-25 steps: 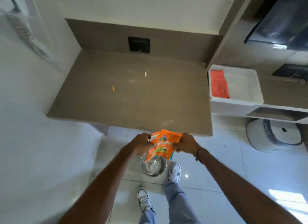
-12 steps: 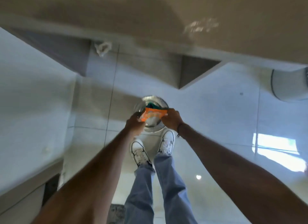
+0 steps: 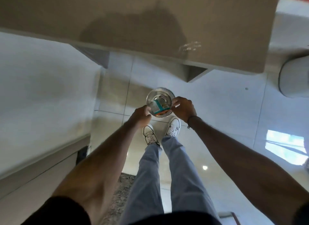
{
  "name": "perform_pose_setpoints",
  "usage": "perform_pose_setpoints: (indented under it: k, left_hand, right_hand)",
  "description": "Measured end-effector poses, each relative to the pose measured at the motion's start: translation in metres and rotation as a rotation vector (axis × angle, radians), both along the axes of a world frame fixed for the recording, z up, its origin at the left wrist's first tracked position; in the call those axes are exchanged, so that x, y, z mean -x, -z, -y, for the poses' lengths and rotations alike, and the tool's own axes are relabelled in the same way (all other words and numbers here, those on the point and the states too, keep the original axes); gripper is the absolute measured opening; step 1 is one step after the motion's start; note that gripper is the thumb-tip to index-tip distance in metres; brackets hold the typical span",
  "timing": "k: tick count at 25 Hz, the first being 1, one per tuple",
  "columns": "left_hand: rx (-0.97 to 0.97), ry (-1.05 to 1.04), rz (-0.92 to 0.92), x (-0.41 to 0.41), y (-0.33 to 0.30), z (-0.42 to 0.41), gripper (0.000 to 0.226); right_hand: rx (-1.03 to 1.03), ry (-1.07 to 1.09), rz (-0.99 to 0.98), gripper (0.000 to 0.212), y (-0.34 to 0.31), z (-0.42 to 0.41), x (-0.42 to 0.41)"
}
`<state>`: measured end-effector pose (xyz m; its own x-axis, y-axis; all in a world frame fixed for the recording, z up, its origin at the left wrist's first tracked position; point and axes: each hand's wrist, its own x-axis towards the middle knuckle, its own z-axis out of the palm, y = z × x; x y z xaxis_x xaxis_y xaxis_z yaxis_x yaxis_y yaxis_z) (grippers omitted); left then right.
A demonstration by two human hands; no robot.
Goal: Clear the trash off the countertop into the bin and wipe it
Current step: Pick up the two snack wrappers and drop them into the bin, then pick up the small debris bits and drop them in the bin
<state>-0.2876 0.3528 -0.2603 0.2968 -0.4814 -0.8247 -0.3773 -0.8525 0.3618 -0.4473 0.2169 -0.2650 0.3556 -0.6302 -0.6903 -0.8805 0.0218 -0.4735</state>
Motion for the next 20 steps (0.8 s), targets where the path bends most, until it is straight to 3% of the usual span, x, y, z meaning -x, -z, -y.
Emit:
perform_pose_setpoints:
  k: [5,10,17,20]
  left_hand:
    - [0.218,-0.003,0.085,-0.033,-0.131,0.030,0.036]
    - [0.447,-0.117,0.237,-0.090,-0.205,0.067,0.031]
    - [0.508,-0.176,0.383,-0.191,-0.223,0.156,0.018]
    - [0.472,-0.250,0.518,-0.233,-0.214,0.192,0.026]
  right_hand:
    - [0.116,-0.121,0.169,0.023,-0.120,0.021,-0.046]
    - [0.291,-0.200,0.399,0.020,-0.193,0.058,-0.102]
    - [0.393,-0.069,0.412,0.026,-0.223,0.159,-0.194]
    - [0.395,0.027,0.342,0.026,-0.220,0.200,-0.238]
